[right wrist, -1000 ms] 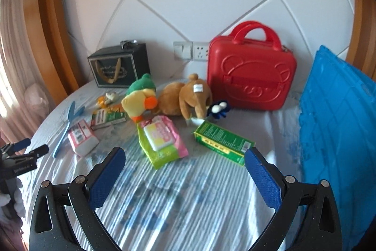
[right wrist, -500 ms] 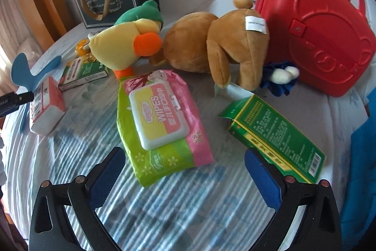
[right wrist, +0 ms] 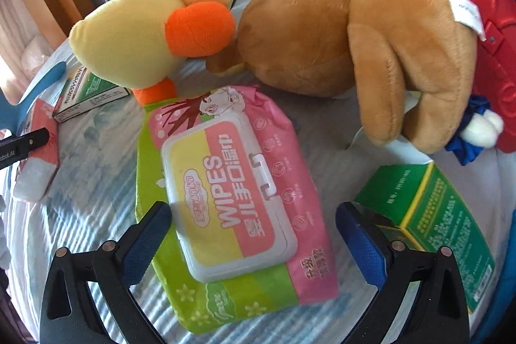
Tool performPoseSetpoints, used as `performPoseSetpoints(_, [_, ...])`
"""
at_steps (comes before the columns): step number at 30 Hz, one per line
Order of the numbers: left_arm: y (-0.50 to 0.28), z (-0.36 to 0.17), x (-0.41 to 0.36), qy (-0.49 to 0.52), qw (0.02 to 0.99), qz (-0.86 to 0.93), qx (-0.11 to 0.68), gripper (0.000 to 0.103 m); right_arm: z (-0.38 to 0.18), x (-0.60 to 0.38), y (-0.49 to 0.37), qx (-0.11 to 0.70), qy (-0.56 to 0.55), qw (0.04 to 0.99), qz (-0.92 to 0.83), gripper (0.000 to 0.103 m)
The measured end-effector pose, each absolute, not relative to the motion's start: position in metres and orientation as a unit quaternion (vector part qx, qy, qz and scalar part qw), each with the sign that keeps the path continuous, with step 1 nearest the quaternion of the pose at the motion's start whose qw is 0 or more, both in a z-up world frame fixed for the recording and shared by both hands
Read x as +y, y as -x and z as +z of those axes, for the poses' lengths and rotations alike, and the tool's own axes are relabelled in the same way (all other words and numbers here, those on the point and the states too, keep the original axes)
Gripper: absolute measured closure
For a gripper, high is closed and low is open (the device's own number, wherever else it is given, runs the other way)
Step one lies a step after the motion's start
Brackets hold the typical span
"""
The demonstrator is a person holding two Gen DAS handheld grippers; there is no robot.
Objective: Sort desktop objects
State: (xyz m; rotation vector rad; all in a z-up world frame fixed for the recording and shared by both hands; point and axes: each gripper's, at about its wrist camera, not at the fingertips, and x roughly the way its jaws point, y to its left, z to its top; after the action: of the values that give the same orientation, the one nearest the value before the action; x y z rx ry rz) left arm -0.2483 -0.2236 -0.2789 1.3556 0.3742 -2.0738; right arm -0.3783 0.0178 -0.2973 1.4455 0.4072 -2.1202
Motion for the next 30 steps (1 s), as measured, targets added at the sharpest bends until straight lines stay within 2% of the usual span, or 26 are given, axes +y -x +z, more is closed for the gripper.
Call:
performPoseSetpoints(4, [0.218,-0.283,-0.222,-0.517,0.287,-0.788,0.171,0.002,-0.305,0.024,0.372,0.121,-0.557,0.271,-0.775,0.000])
performPoseSetpoints(6, [0.202,-0.294,-0.222,-0.532,0.255,-0.782,0.203,0.010,-0.304,0.024,0.356,0.152,-0.548,0.271,-0.777,0.004])
performPoseSetpoints(8, [0.182,-0.300,-0.218,-0.535,0.230,-0.781,0.223,0.012,-0.301,0.028,0.339,0.162,-0.547,0.272,-0.775,0.010])
performPoseSetpoints(17, [0.110,-0.297,-0.173,-0.566,0.164,-0.789,0.175,0.012,-0.296,0.068,0.258,0.138,-0.584,0.276,-0.751,0.015])
performPoseSetpoints(21, [0.094,-0.294,-0.160,-0.579,0.155,-0.786,0.154,0.012,-0.293,0.084,0.228,0.133,-0.599,0.273,-0.741,0.014])
performPoseSetpoints(24, [0.094,-0.287,-0.159,-0.581,0.157,-0.785,0.148,0.012,-0.294,0.094,0.223,0.132,-0.608,0.263,-0.737,0.001])
performPoseSetpoints(30, [0.114,-0.270,-0.166,-0.583,0.160,-0.787,0.128,0.012,-0.273,0.093,0.226,0.149,-0.592,0.245,-0.753,0.000])
